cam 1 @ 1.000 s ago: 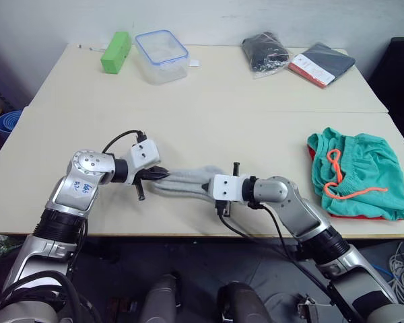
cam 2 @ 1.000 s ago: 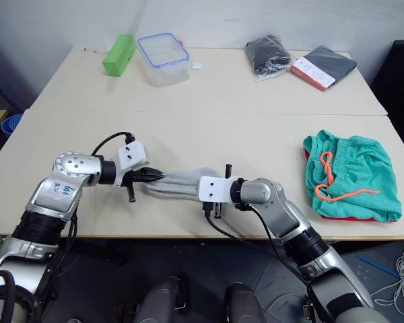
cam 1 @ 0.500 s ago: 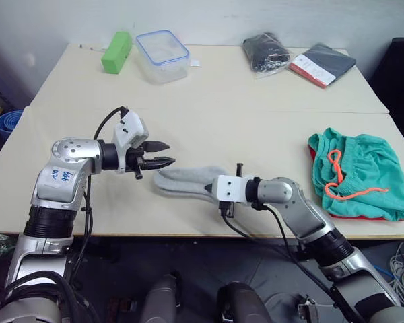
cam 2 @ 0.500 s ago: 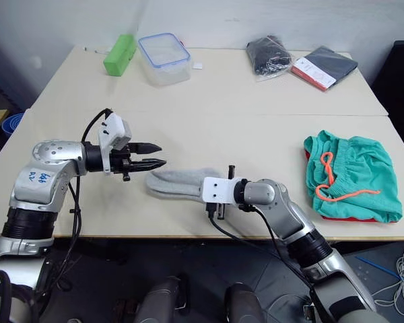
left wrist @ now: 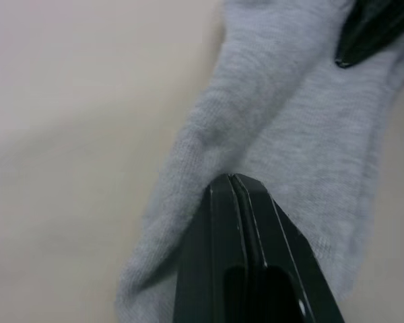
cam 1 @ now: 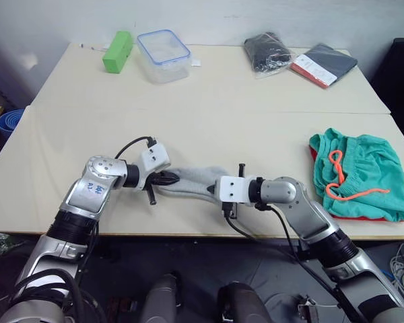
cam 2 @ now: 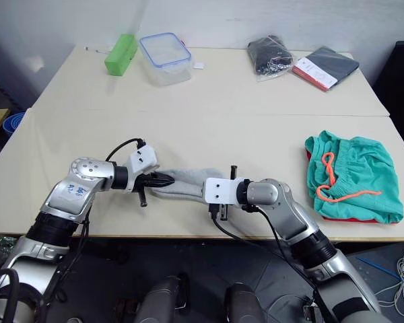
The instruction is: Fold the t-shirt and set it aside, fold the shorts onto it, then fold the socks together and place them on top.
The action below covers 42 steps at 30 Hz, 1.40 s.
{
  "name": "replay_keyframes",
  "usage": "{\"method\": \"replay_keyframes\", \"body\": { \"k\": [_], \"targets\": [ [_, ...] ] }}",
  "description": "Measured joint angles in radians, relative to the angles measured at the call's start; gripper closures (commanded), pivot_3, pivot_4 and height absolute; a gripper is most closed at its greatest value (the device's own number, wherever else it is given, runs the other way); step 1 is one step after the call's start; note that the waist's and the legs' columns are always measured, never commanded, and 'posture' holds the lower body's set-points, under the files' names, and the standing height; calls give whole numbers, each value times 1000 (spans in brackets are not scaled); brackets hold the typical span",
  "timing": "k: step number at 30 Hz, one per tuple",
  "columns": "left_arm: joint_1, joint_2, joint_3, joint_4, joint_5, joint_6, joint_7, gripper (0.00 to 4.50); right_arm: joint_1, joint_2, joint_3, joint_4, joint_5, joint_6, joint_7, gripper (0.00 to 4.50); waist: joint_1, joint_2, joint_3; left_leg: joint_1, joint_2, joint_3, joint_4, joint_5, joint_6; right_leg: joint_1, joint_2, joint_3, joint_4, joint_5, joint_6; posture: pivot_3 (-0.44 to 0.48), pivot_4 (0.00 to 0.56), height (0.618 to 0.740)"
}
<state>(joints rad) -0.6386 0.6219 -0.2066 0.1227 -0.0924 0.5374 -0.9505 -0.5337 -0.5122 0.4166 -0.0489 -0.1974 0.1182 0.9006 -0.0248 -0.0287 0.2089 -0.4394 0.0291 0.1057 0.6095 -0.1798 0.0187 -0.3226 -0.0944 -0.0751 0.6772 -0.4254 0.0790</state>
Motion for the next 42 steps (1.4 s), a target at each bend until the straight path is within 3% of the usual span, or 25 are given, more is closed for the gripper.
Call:
{"method": "replay_keyframes", "body": {
  "k": [5,6,9,13,16,20,21,26,35,38,42],
  "targets": [
    [93,40,80,-134,-91,174,-8,4467,17,-24,-8,-25,11,-3,12,4500,-6,0,0,1,1,0,-1,0,-1,0,0,0,0,0,0,0,150,740],
    [113,54,99,-160,-111,206,-9,4296,18,-25,-9,-24,13,-5,13,4500,-6,0,0,1,1,0,-1,0,-1,0,0,0,0,0,0,0,150,740],
    [151,84,169,-212,-166,300,4,3616,16,-26,-12,-19,13,-8,14,4500,-4,0,0,1,1,0,-1,0,-1,0,0,0,-1,0,0,0,150,740],
    [191,100,315,-303,-251,455,63,2312,6,-22,-13,-7,16,-12,18,4500,-3,0,0,1,1,0,-1,0,-1,0,0,0,-1,0,0,0,150,740],
    [235,90,427,-369,-315,590,131,1292,-7,-1,-12,16,19,-12,16,4500,-3,0,0,1,1,0,-1,0,-1,0,0,0,-1,0,0,0,150,740],
    [268,49,495,-398,-362,707,207,140,-22,18,-11,35,18,-13,18,4500,-3,0,0,1,1,0,-1,0,-1,0,0,0,-1,0,0,0,150,740],
    [271,31,511,-398,-373,743,231,65,-29,21,-11,44,18,-15,18,4500,-3,0,0,1,1,0,-1,0,-1,0,0,0,-1,0,0,0,150,740],
    [248,-88,561,-387,-405,836,333,65,-42,32,-9,59,16,-26,23,4500,-1,-1,0,0,0,-1,-1,0,-1,0,0,0,-1,0,0,0,150,740],
    [179,-186,563,-343,-426,857,428,65,-81,99,-25,71,50,58,1,4500,-2,-1,0,1,0,0,-3,1,-2,0,1,0,-1,0,0,0,150,740],
    [169,-210,582,-322,-434,866,457,659,-81,104,-7,123,12,48,-29,4500,1,-1,0,1,0,-1,-3,1,-2,0,0,0,-1,0,0,0,150,740],
    [166,-210,582,-304,-436,866,475,1913,-85,79,11,144,-31,-25,-49,4500,0,-2,0,2,0,-1,-3,1,-2,1,0,0,-2,0,0,0,150,740]
  ]
}}
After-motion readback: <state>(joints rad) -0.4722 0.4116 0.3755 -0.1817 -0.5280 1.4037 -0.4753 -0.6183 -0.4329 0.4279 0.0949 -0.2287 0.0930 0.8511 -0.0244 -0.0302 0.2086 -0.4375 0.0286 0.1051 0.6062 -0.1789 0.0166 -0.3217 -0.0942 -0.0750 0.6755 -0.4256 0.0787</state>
